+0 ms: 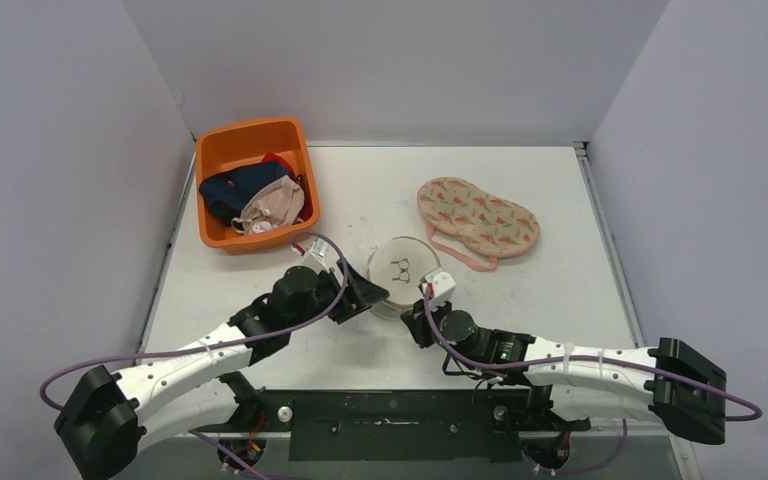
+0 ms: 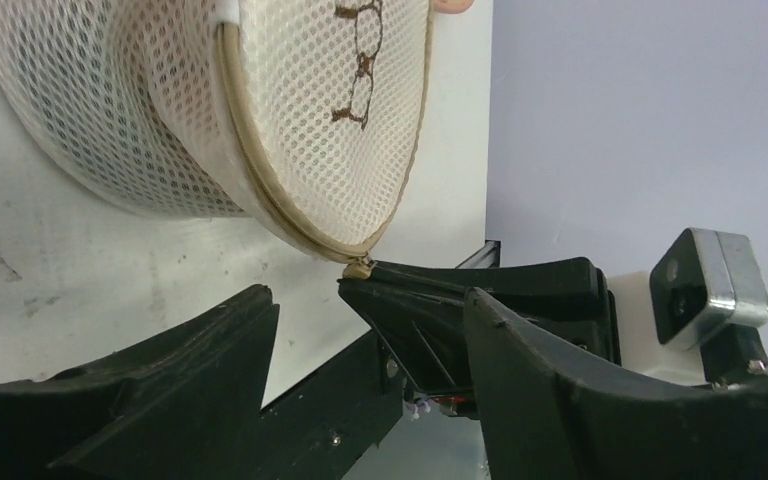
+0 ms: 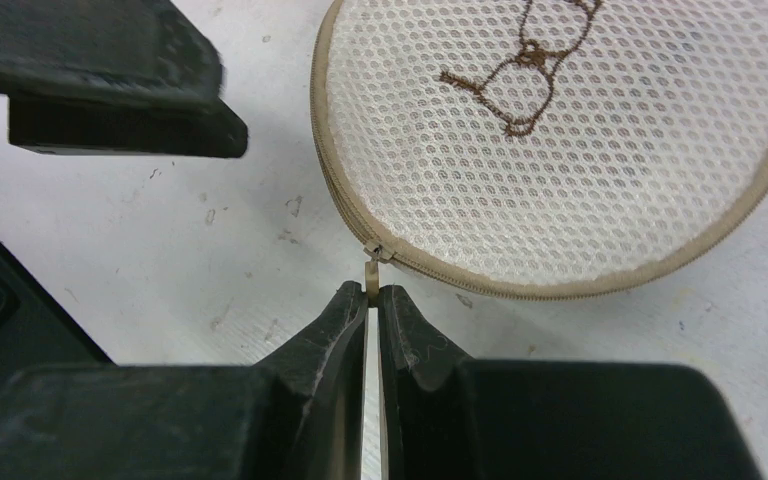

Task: Unzip the laundry bag and remove the bra
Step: Unzip the laundry bag at the center of the board.

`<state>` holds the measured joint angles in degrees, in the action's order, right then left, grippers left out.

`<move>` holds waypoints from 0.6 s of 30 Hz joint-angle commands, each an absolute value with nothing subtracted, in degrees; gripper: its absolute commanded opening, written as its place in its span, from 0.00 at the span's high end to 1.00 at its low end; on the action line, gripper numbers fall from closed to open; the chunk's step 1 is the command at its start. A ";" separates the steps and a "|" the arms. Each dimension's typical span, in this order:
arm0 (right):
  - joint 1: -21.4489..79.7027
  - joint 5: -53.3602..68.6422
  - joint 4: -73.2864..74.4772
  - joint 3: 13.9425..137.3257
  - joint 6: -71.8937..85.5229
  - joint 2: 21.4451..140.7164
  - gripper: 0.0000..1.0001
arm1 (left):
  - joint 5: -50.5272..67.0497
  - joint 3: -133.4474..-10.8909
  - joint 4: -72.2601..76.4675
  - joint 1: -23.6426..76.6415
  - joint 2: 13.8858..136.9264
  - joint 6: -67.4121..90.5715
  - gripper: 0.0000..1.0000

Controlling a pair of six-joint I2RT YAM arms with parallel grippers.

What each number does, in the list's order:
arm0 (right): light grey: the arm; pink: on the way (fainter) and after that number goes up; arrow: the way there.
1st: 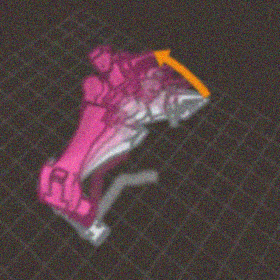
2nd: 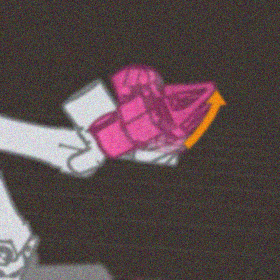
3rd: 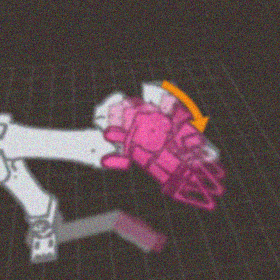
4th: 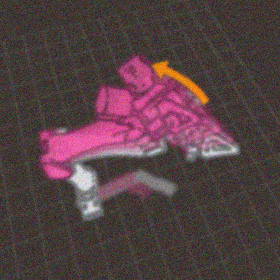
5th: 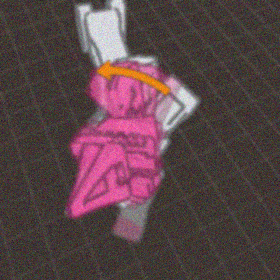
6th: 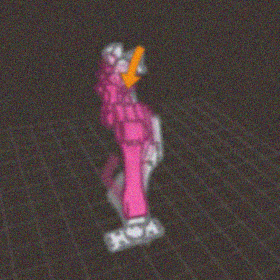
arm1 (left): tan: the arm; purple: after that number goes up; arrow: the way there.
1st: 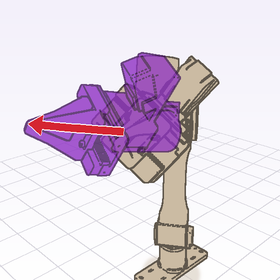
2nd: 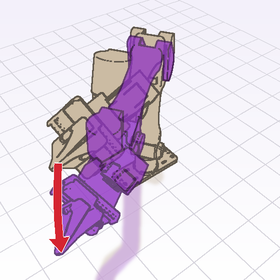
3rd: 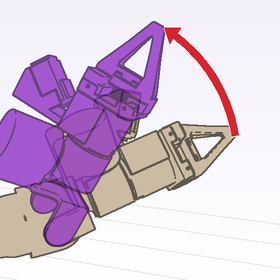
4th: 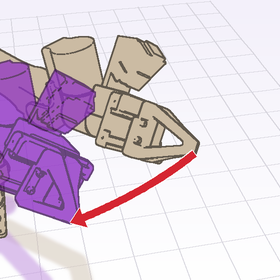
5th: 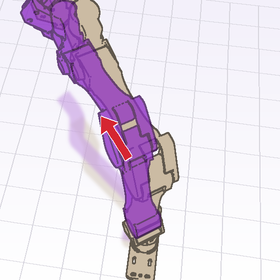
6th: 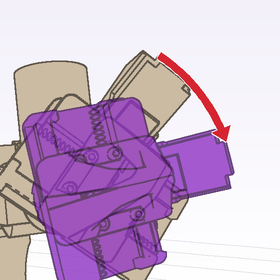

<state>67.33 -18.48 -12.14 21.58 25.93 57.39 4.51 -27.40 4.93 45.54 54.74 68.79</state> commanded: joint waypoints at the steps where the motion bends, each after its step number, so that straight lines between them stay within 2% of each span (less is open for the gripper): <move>1: 67.94 -14.78 -17.66 25.17 23.66 60.32 0.95 | 0.44 -29.65 6.84 47.40 57.79 72.34 0.37; 10: 68.29 -12.77 -19.36 26.00 22.44 61.91 0.95 | 0.40 -31.03 10.64 48.45 64.92 75.03 0.49; 16: 68.38 -12.99 -19.10 25.14 22.67 60.42 0.95 | -1.86 -32.01 9.77 48.37 66.06 75.30 0.66; 18: 68.38 -13.14 -18.68 24.98 22.84 59.94 0.95 | -2.83 -32.08 9.58 48.30 66.37 75.41 0.69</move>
<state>67.92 -13.41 -15.99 23.49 23.11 62.02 0.03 -28.82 7.09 48.07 66.04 74.89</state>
